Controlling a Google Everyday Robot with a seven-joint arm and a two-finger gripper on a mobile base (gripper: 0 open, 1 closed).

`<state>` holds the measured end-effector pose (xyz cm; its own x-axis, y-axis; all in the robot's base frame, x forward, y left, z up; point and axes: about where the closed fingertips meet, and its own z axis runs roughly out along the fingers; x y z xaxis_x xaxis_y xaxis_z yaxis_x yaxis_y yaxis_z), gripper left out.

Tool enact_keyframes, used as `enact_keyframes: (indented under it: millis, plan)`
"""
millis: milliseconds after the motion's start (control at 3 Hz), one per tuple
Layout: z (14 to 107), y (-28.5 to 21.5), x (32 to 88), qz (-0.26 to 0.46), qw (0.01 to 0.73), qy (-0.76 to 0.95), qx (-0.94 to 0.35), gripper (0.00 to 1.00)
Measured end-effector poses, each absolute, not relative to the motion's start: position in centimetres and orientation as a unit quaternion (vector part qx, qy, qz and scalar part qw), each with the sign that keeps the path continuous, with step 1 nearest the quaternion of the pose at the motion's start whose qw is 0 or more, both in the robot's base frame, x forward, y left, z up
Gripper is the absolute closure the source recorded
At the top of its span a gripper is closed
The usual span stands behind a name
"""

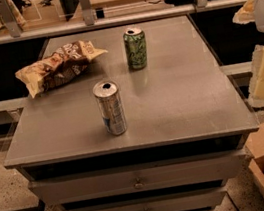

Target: Move brown chip bag near redbull can

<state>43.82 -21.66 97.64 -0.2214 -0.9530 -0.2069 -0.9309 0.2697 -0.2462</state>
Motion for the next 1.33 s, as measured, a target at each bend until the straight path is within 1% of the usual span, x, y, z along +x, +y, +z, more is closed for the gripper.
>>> enact_keyframes:
  millis: [333, 667, 1000, 1333]
  plan:
    - [97.8, -21.6, 43.9, -0.037, 0.162, 0.779, -0.604, 0.00]
    - [99.2, -19.2, 46.3, -0.067, 0.175, 0.739, -0.647, 0.00]
    - [101.1, -15.0, 50.1, -0.102, 0.199, 0.668, -0.710, 0.00]
    - [101.9, -9.4, 53.4, -0.134, 0.219, 0.580, -0.773, 0.00]
